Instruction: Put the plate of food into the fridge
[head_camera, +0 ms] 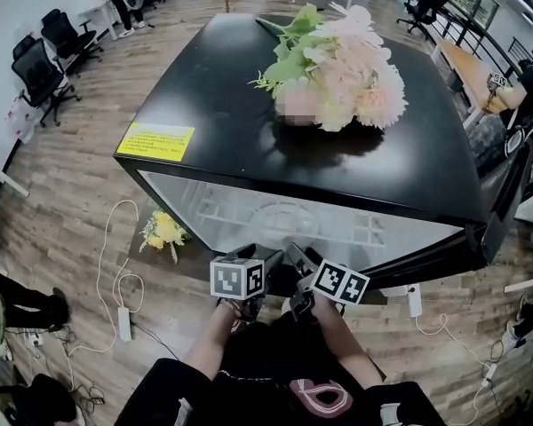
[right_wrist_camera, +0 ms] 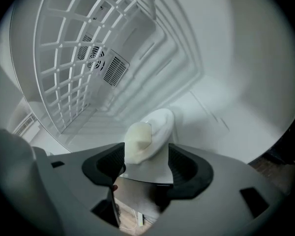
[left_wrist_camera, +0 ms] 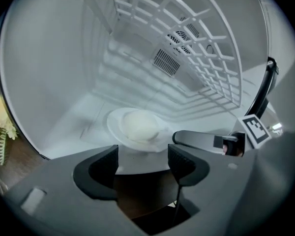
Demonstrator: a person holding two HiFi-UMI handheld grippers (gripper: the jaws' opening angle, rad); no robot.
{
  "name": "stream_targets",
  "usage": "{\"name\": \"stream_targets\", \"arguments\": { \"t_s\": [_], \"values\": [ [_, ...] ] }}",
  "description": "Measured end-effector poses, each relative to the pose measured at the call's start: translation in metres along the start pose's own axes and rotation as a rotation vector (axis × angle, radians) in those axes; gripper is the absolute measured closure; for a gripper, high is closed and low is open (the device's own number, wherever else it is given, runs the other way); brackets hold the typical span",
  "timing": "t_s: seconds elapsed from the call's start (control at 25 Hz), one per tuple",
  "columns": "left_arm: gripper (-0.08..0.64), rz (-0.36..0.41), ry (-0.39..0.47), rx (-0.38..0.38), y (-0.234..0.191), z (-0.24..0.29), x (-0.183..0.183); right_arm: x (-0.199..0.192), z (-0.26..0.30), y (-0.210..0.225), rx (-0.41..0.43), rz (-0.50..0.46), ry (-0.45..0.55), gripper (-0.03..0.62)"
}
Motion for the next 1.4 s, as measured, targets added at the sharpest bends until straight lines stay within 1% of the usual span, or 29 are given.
{"name": "stream_targets", "arguments": {
  "t_s": [0.08,0.2,0.36,0.44,0.6,0.68,0.72,0.76,0.8,0.88,0.96,1.08,1.16,1.32,1.4],
  "values": [
    [0.258,-0.008,-0.004,0.002,-0.002,-0.001,-0.004,-0.001,-0.001,-0.002,0.002,-0.007,0.005,0.309],
    [0.258,-0.051,0.014,-0.023,0.001,-0.004,-0.008,-0.002,-0.003,-0.005,0.01,-0.034,0.008,0.292],
    [0.258,-0.061,0.037,-0.143,0.019,-0.011,-0.012,-0.005,-0.011,-0.012,0.042,-0.064,0.0,0.291],
    [0.258,-0.037,0.051,-0.163,0.023,-0.015,-0.014,-0.005,-0.016,-0.014,0.041,-0.082,0.011,0.291],
    [0.259,0.078,0.092,-0.143,0.028,-0.027,-0.014,-0.003,-0.028,-0.021,0.045,-0.141,0.045,0.291],
    [0.259,0.12,0.111,-0.144,0.031,-0.034,-0.014,-0.002,-0.035,-0.026,0.052,-0.165,0.062,0.293],
    [0.259,0.128,0.119,-0.147,0.032,-0.037,-0.015,-0.003,-0.039,-0.027,0.053,-0.176,0.069,0.301],
    [0.259,0.123,0.124,-0.157,0.033,-0.04,-0.018,-0.005,-0.043,-0.027,0.053,-0.182,0.074,0.322],
    [0.259,0.105,0.127,-0.171,0.035,-0.042,-0.021,-0.007,-0.047,-0.027,0.05,-0.184,0.079,0.335],
    [0.259,0.057,0.139,-0.193,0.036,-0.047,-0.025,-0.011,-0.054,-0.028,0.046,-0.199,0.084,0.339],
    [0.259,0.044,0.161,-0.19,0.035,-0.054,-0.026,-0.016,-0.06,-0.031,0.047,-0.25,0.092,0.342],
    [0.262,0.066,0.2,-0.193,0.04,-0.067,-0.023,-0.019,-0.071,-0.039,0.048,-0.356,0.13,0.344],
    [0.262,0.094,0.223,-0.193,0.046,-0.073,-0.023,-0.022,-0.077,-0.043,0.039,-0.417,0.153,0.345],
    [0.262,0.187,0.248,-0.146,0.05,-0.084,-0.029,-0.03,-0.086,-0.047,0.016,-0.481,0.171,0.351],
    [0.262,0.211,0.255,-0.131,0.051,-0.089,-0.034,-0.034,-0.09,-0.047,0.005,-0.506,0.173,0.357]
  ]
}}
Point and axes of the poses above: the fingertips, and each gripper's own axes: z forward along the fingers, y to its right, x out of its top, the point moved 1 cm from there along -z, backward along the fingers, and after that the axes turned 6 degrees about y, right-handed, at the moved point
